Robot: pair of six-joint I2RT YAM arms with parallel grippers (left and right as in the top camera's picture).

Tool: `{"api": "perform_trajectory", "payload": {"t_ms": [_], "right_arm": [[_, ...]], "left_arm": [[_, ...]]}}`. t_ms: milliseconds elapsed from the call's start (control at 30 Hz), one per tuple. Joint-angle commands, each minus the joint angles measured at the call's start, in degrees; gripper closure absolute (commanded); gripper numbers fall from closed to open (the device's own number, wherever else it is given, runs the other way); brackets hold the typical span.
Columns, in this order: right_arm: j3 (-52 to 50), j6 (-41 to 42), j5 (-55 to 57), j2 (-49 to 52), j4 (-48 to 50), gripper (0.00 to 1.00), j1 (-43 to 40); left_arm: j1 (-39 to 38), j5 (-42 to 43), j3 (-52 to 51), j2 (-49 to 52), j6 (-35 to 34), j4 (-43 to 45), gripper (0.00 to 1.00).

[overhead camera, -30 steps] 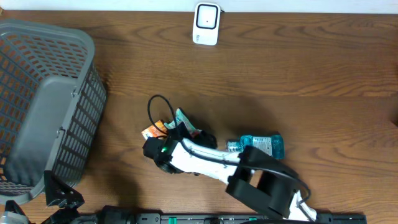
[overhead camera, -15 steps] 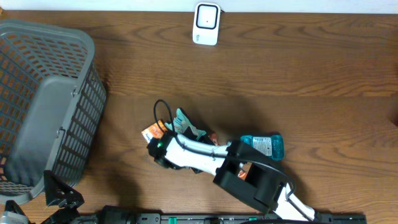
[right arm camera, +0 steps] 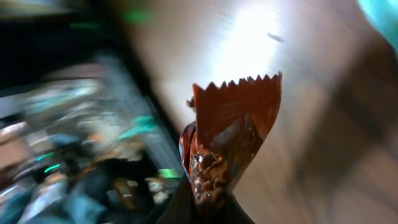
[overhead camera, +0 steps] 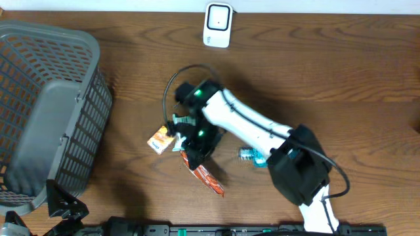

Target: Scan the item barcode

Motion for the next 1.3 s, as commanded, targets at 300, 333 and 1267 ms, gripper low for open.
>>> {"api": "perform_trajectory", "payload": {"t_ms": [300,333,1267], "right_arm": [[-3.74,-29.44,-38.38,-0.55,-2.4,0.99,-9.7],[-3.74,-29.42,-39.6,-0.55,-2.21,0.99,-9.73],[8.22,-8.44,-8.68,-0.57,13.73,0.99,-11.54]], "left_arm": [[-0.22,-0.55,-0.11,-0.09,0.46,0.26,0.0],[-0.22,-0.55,-0.11,-0.09,0.48,0.26,0.0],[-0.22,-0.57,-0.11,-0.09,0.5,-0.17,0.0]]}}
